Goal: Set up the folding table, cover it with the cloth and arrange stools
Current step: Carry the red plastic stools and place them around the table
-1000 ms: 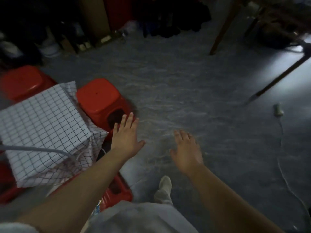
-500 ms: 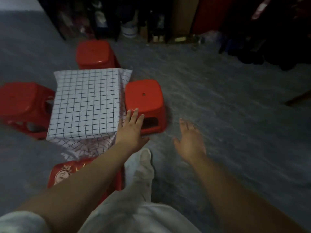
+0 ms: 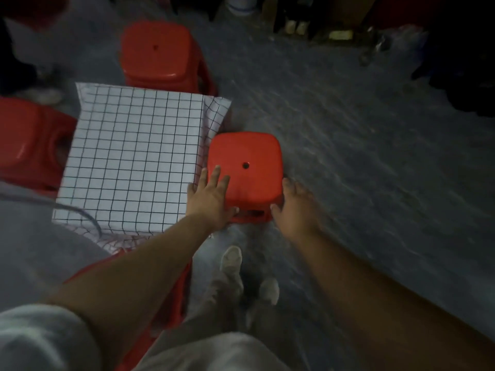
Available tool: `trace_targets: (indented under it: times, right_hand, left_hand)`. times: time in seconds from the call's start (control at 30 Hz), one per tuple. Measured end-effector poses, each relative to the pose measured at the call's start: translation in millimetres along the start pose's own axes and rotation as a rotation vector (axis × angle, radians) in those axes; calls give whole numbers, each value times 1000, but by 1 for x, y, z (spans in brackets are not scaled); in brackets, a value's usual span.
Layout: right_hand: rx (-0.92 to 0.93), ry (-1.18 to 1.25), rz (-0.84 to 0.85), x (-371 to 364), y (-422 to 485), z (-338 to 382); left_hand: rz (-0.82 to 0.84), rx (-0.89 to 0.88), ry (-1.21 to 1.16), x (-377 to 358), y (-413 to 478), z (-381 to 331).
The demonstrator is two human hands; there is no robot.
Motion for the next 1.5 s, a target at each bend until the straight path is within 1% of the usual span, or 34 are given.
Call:
trace_targets:
  times: [0.2,0.4,0.57,0.7,0.8,1.0,1.5]
  right_hand:
    - [47,-29,20,-47,103,30]
    - [27,11,25,-104,192,39]
    - [9,45,42,-140,237,39]
    - [-7,70,73,-159,252,39]
    - [2,78,61,-169,253,38]
    - [-20,150,48,-173,254,32]
    - [-81,109,65,-158,258,-43]
  left_hand:
    - [70,77,-35,-54,73,33]
    - [99,174,-77,-106,125,70]
    - [71,190,-163,-135,150,83]
    - [77,167,-196,-151,159,81]
    - [45,178,-201,-154,159,80]
    - [46,165,-189,-152,162,77]
    - [42,106,-206,-176,182,9]
Point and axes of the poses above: each hand's wrist, its own y-axis towards the middle knuckle, its own x-axis out of the back of the hand, z = x × y, the point moved 10 cm from there along y, towards the middle knuckle, and after that the axes turned 15 degrees about -x, right-handed, at the moved point
